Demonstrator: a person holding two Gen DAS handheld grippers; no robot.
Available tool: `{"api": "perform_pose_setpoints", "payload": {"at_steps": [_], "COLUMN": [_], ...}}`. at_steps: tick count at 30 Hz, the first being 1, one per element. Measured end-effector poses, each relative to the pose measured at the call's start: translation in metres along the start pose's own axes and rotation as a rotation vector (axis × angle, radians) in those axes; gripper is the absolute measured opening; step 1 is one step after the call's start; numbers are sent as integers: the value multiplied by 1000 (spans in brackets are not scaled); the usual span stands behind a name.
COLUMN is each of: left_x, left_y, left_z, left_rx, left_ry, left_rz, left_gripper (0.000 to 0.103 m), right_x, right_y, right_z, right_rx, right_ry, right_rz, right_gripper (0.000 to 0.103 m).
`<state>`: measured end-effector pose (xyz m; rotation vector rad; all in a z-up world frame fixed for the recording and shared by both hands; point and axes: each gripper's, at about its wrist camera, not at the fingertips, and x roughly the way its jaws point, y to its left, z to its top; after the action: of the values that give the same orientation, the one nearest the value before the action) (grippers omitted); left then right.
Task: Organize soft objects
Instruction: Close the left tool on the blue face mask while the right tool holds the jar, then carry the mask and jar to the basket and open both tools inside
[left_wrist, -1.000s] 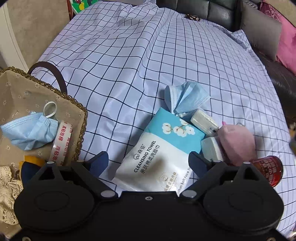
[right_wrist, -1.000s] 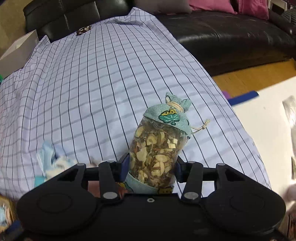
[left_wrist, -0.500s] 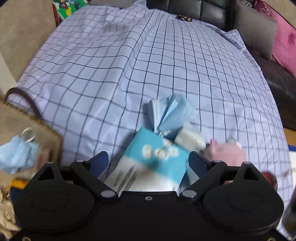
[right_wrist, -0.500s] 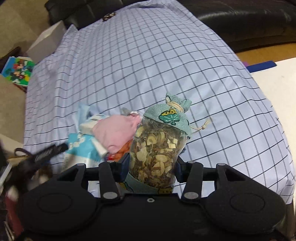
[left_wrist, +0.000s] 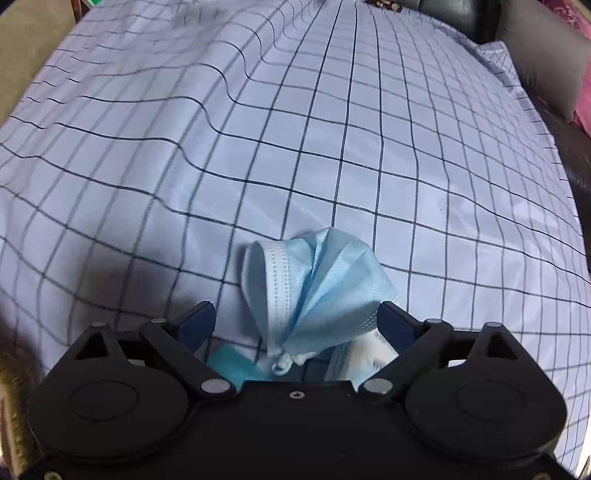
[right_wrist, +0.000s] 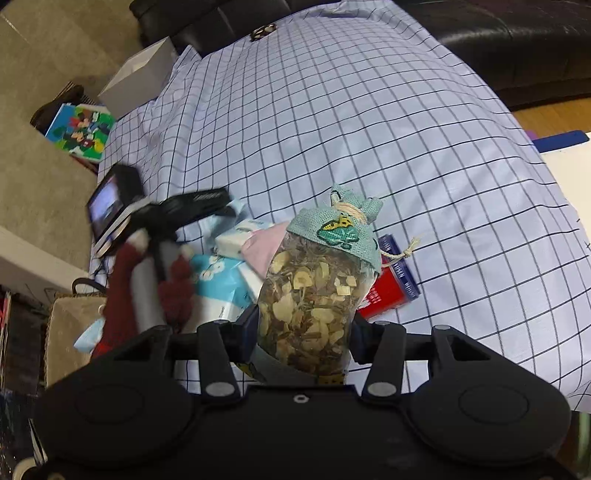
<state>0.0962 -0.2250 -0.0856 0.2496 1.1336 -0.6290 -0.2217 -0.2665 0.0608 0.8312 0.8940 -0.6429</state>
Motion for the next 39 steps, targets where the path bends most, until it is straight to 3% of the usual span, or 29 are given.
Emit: {"api": "perform_pose_setpoints", "payload": {"at_steps": [4, 8, 13, 15, 17, 20, 21, 25, 31, 39], "left_x": [16, 18, 23, 30, 36, 33, 30, 9, -45, -110], "left_y": [-6, -10, -24, -26, -28, -31, -36, -28, -11, 36], "left_z": [7, 8, 9, 7, 5, 5, 6, 11, 2, -24], "left_rx": [-3, -5, 73, 93, 99, 97, 105, 59, 36, 8], "left_ry": [51, 44, 71, 88, 99, 78, 63, 52, -14, -120], "left_rz": [-17, -23, -8, 6, 30, 53, 62, -10, -21, 75], "left_gripper": [91, 91, 90, 80, 77, 49, 46, 46, 46, 48], "right_x": [3, 2, 2, 2, 2, 2, 2, 1, 1, 8], "right_y": [5, 4, 2, 3, 4, 4, 3, 0, 4, 30], "right_z": [-1, -1, -1, -1, 0, 1, 2, 5, 7, 4], "right_rx": [-22, -21, -17, -18, -24, -36, -36, -20, -18, -44], "right_ry": [3, 0, -1, -3, -11, -31, -35, -39, -49, -43], "right_rz": [3, 9, 4, -1, -6, -29, -34, -34, -41, -28], "right_gripper": [47, 47, 47, 47, 47, 47, 47, 47, 47, 47]}}
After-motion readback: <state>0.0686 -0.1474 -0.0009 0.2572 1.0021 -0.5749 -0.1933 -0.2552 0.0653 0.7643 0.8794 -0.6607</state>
